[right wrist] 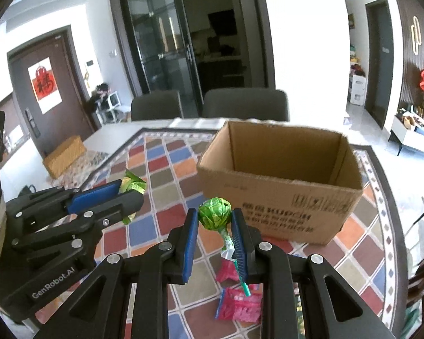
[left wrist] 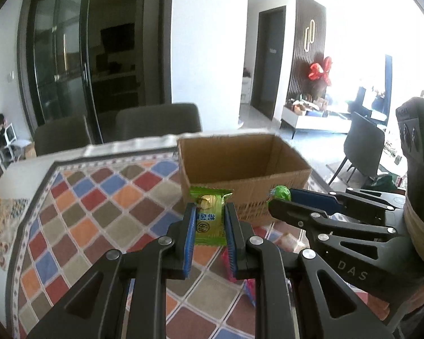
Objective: Organize snacks
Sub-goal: 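Carry candy and lollipop into the box and open both tools, then withdraw both tools from the box toward the remaining snacks, then grasp the pink candy packet with left tool while right tool grasps DENMAS bag, then carry pink packet and DENMAS bag into the box and open both tools, then withdraw both tools from the box toward the remaining packs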
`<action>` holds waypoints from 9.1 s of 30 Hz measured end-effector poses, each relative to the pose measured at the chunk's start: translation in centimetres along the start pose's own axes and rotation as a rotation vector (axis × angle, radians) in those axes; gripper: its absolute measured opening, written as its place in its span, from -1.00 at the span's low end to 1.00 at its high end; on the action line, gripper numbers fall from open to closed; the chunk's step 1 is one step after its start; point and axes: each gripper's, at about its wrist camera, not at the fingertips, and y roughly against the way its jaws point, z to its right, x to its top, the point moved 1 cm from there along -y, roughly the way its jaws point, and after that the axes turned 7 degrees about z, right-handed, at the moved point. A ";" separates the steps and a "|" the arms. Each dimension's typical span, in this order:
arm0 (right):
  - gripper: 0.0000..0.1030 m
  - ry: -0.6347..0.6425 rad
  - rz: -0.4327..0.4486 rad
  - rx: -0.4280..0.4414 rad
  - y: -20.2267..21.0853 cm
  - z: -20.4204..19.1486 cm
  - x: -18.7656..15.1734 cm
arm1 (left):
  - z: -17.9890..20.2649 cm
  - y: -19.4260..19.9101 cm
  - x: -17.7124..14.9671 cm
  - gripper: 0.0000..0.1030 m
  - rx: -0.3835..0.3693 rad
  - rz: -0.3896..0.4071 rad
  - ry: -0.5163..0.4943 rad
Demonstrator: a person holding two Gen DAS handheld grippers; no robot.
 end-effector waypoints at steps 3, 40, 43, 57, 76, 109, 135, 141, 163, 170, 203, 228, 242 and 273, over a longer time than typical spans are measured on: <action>-0.51 -0.006 0.033 -0.012 0.8 0.6 1.2 | 0.5 0.1 1.2 -0.60 -0.006 0.020 -0.004; -0.51 -0.019 -0.120 -0.154 -8.7 9.9 9.6 | 1.2 -16.2 8.0 -0.36 -0.045 -0.200 0.008; -0.41 0.007 -0.137 -0.182 -9.4 10.0 9.2 | 1.3 -15.7 7.9 -0.01 -0.022 -0.177 0.004; -0.16 -0.020 -0.051 -0.192 -4.7 9.3 7.1 | 1.7 -9.6 6.2 0.05 -0.009 -0.112 0.016; 0.02 -0.027 0.023 -0.148 0.7 6.5 2.5 | 3.8 -2.5 2.2 0.28 -0.001 -0.018 -0.010; 0.19 -0.111 -0.195 -0.206 -2.3 8.7 -9.7 | 4.6 -8.4 -10.5 0.45 -0.092 -0.274 0.031; 0.10 -0.111 -0.336 -0.225 -9.2 11.8 -11.6 | 3.8 -16.8 -13.2 0.17 -0.127 -0.431 0.114; -0.02 -0.127 -0.347 -0.213 -9.8 12.2 -11.8 | 3.5 -17.1 -13.1 0.08 -0.132 -0.438 0.152; -0.34 -0.224 -0.300 -0.168 -9.0 11.4 -11.2 | 3.3 -13.9 -11.7 -0.24 -0.132 -0.353 0.164; -0.34 -0.234 -0.244 -0.166 -6.4 10.3 -10.2 | 3.5 -11.4 -10.5 -0.24 -0.132 -0.298 0.170; -0.34 -0.170 0.054 -0.141 2.8 7.2 -0.2 | 4.5 -1.9 1.3 -0.24 -0.112 0.035 0.069; -0.34 -0.107 -0.005 -0.143 -3.7 9.3 7.6 | 1.5 -10.4 7.2 -0.24 -0.072 -0.042 0.049; -0.33 -0.120 -0.100 -0.164 -8.4 11.2 7.7 | 1.6 -15.6 7.2 -0.14 -0.008 -0.120 0.006; 0.75 -0.011 0.155 -0.261 3.5 5.6 -0.3 | 3.5 -1.6 -0.4 0.35 0.014 0.029 -0.050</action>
